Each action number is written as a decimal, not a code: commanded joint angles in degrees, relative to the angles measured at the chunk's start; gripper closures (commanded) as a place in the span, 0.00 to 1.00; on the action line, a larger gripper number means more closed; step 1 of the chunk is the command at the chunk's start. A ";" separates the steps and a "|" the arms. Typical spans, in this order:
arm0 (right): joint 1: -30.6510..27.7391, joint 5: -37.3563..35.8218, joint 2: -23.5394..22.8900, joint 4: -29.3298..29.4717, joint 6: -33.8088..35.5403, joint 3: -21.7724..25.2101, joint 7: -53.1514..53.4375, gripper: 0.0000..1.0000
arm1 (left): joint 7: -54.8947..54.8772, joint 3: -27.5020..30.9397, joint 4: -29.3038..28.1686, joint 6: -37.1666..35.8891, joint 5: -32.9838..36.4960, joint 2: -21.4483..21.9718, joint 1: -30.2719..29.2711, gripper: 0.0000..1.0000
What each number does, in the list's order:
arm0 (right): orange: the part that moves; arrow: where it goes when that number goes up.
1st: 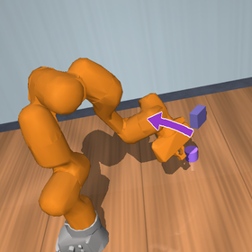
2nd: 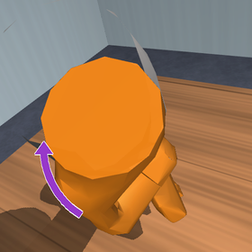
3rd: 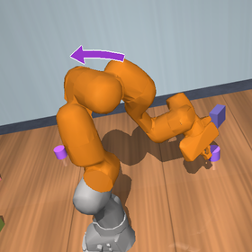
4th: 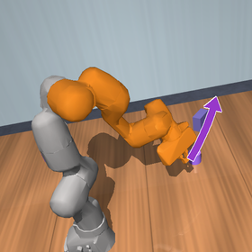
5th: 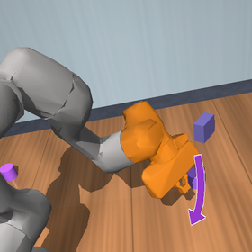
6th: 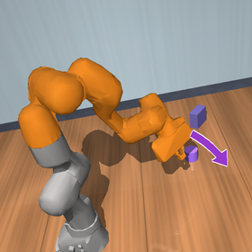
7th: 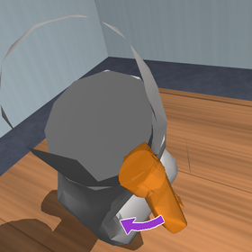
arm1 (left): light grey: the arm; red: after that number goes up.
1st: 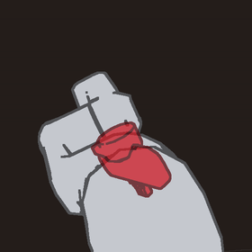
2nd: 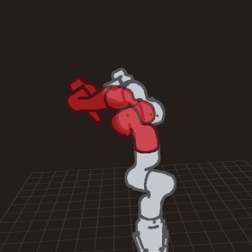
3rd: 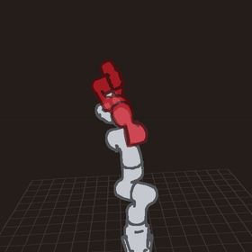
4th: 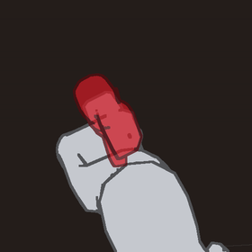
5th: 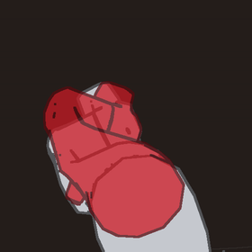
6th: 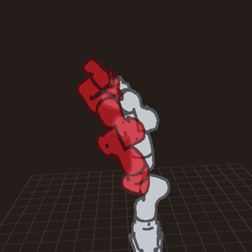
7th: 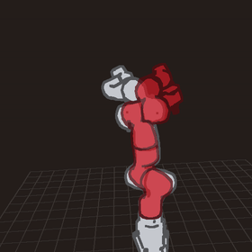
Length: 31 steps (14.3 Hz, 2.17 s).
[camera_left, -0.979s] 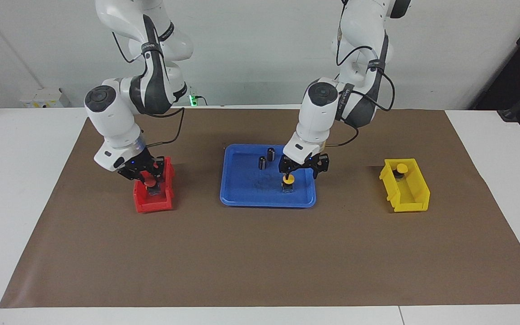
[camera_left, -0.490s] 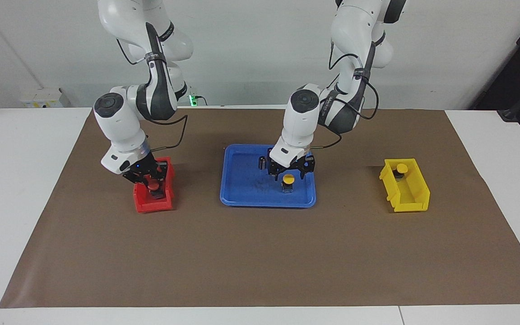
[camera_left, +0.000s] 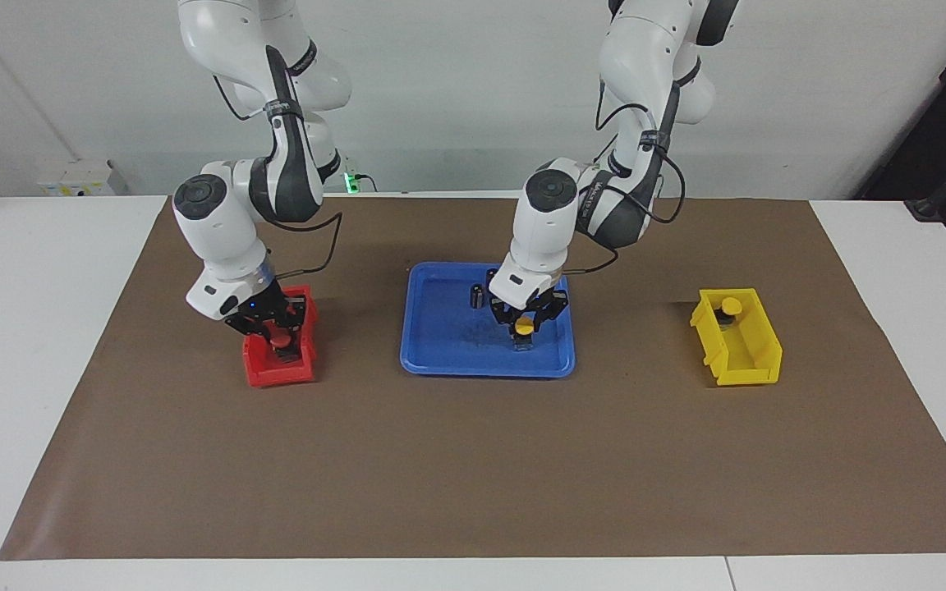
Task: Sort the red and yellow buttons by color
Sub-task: 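Grasp the last yellow button with the left gripper and carry it to the yellow bin, then release the yellow button into the yellow bin while the right gripper withdraws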
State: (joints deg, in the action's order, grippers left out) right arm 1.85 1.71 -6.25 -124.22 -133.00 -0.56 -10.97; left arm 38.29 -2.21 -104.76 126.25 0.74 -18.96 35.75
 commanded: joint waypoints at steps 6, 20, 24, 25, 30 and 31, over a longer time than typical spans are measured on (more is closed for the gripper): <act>-1.41 0.49 0.27 8.27 11.77 -0.23 -4.33 0.38 | -6.69 1.51 11.33 -17.24 0.84 3.04 -5.50 0.99; -6.69 0.14 6.07 36.05 51.16 1.09 -3.36 0.00 | -52.08 1.60 -0.62 -12.79 -6.01 11.31 -38.03 0.99; -6.43 -3.43 8.45 37.47 52.86 0.57 -3.01 0.00 | -53.14 1.60 -5.17 -7.79 -6.01 11.22 -38.83 0.99; -6.07 -5.29 8.80 37.03 52.15 0.39 -2.49 0.00 | -53.14 1.60 -6.76 -5.68 -6.01 11.14 -38.65 0.99; -6.16 -4.96 8.36 37.12 50.65 0.30 -0.29 0.00 | -53.05 1.60 -9.06 2.23 -6.10 7.81 -37.86 0.99; -6.07 -4.96 8.45 37.03 50.56 0.30 0.33 0.00 | -53.06 1.60 -9.15 3.12 -6.10 7.19 -37.86 0.99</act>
State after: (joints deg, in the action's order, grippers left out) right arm -4.08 -2.86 2.18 -87.09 -81.69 -0.02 -12.26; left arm -13.48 -0.63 -112.88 126.36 -3.77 -11.06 -2.24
